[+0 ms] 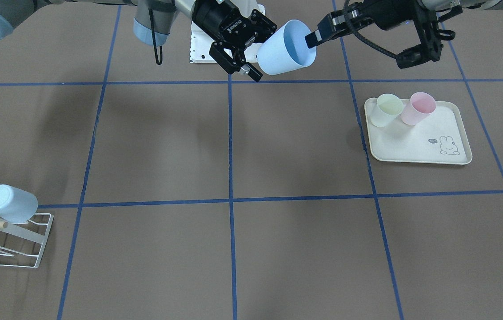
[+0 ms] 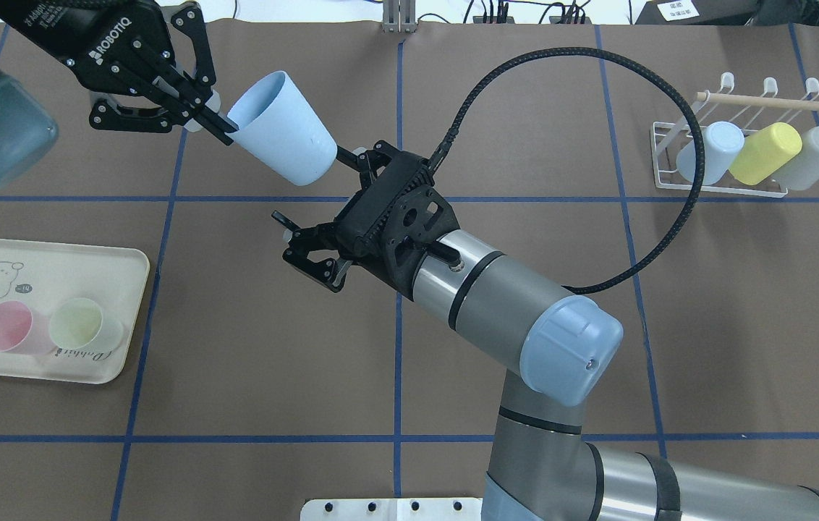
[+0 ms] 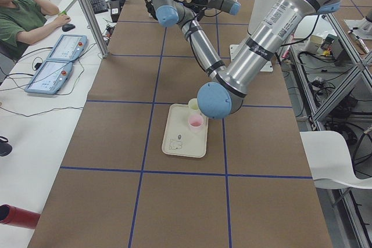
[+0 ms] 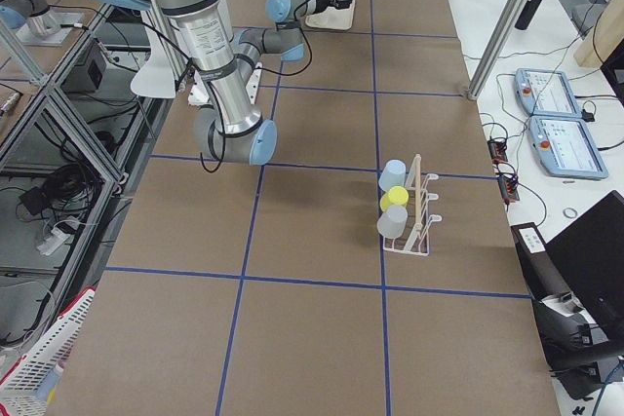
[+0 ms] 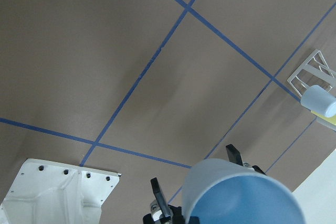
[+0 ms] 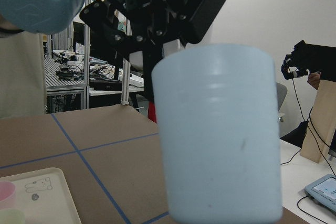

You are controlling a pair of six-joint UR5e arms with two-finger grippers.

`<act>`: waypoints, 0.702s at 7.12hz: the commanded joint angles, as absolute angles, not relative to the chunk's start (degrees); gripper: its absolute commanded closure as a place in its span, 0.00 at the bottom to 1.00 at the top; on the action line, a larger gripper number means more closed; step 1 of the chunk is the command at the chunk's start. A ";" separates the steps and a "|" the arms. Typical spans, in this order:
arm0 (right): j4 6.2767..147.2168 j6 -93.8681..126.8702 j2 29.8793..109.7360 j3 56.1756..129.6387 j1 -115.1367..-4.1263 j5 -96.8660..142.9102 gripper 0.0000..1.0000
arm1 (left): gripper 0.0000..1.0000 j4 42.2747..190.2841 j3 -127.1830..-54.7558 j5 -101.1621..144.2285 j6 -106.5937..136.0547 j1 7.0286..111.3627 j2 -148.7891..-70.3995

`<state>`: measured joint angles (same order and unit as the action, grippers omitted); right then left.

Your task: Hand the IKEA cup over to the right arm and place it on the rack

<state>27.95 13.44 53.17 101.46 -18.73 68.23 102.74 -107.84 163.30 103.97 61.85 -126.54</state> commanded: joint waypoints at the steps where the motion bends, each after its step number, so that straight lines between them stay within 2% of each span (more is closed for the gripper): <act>1: 27.95 11.87 53.17 101.60 -18.72 68.03 0.04 | 1.00 102.74 -107.84 163.21 103.97 61.61 -126.65; 5: 27.95 11.69 53.26 101.60 -18.98 67.59 0.03 | 1.00 102.74 -107.84 163.21 103.97 61.00 -126.30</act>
